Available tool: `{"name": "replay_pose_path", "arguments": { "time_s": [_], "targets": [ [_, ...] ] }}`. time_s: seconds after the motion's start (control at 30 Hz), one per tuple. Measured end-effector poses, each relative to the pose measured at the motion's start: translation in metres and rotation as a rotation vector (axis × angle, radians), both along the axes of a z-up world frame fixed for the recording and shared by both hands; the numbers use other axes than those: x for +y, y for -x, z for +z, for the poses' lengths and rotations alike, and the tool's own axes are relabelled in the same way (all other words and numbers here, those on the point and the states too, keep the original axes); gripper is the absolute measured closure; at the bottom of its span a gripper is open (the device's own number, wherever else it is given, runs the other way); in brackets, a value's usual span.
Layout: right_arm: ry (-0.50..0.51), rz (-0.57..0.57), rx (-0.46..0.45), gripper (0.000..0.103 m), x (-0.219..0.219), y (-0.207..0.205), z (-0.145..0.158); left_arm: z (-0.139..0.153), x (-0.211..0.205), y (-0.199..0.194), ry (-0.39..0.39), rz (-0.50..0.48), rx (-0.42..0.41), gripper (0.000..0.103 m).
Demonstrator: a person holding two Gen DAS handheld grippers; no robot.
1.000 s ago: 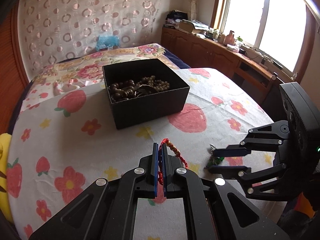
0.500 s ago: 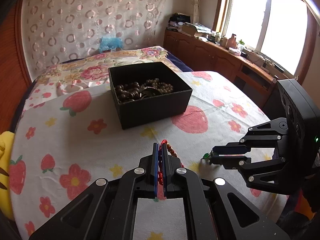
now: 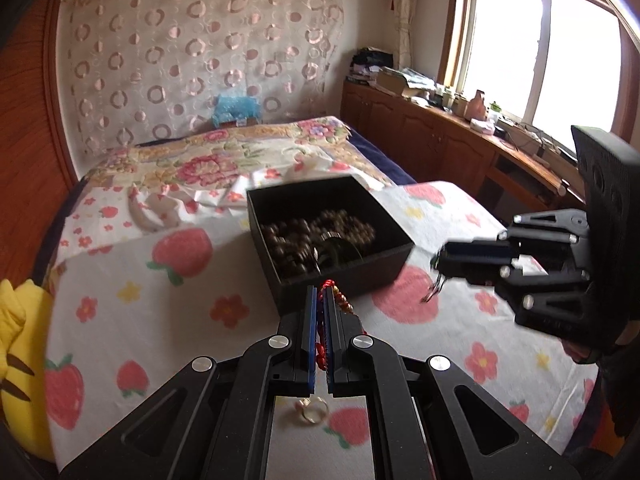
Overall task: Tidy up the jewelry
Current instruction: 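Carry the red bracelet and green pendant into the black box and release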
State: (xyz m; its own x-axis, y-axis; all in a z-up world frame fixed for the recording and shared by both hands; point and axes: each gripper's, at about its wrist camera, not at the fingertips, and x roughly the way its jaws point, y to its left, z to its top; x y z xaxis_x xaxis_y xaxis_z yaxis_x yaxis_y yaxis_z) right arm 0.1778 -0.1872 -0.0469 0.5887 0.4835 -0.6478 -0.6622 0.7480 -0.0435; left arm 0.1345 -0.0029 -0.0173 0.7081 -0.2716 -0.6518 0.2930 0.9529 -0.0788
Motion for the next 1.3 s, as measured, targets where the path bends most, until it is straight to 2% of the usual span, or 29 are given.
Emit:
{"name": "replay_pose_path", "arguments": {
  "time_s": [0.17, 0.27, 0.43, 0.67, 0.97, 1.03, 1.1, 1.23, 1.3],
  "targets": [
    [-0.028, -0.012, -0.052, 0.088, 0.005, -0.024, 0.022, 0.015, 0.005, -0.010, 0.001, 0.016, -0.034, 0.101],
    [-0.025, -0.014, -0.069, 0.088, 0.010, -0.035, 0.025, 0.023, 0.008, -0.016, 0.003, 0.023, -0.052, 0.101],
    [-0.014, -0.030, -0.053, 0.088, 0.018, -0.055, 0.016, 0.031, 0.010, -0.029, 0.010, 0.029, -0.072, 0.101],
    [-0.037, -0.050, -0.018, 0.085, 0.017, -0.069, 0.005, 0.027, 0.004, -0.053, 0.030, 0.013, -0.054, 0.101],
    [-0.038, -0.068, -0.002, 0.083, 0.007, -0.057, 0.000, 0.017, -0.017, -0.079, 0.001, -0.014, -0.034, 0.101],
    [-0.039, -0.072, 0.008, 0.083, 0.005, -0.052, -0.004, 0.016, -0.021, -0.079, -0.004, -0.023, -0.033, 0.095],
    [-0.039, -0.073, 0.014, 0.083, 0.003, -0.043, -0.008, 0.016, -0.023, -0.077, -0.012, -0.025, -0.040, 0.074],
    [-0.052, -0.064, 0.047, 0.083, 0.001, -0.026, -0.014, 0.015, -0.021, -0.067, -0.015, -0.015, -0.033, 0.068],
    [-0.062, -0.053, 0.068, 0.083, 0.001, -0.015, -0.018, 0.014, -0.018, -0.062, -0.018, -0.004, -0.027, 0.060]
  ]
}}
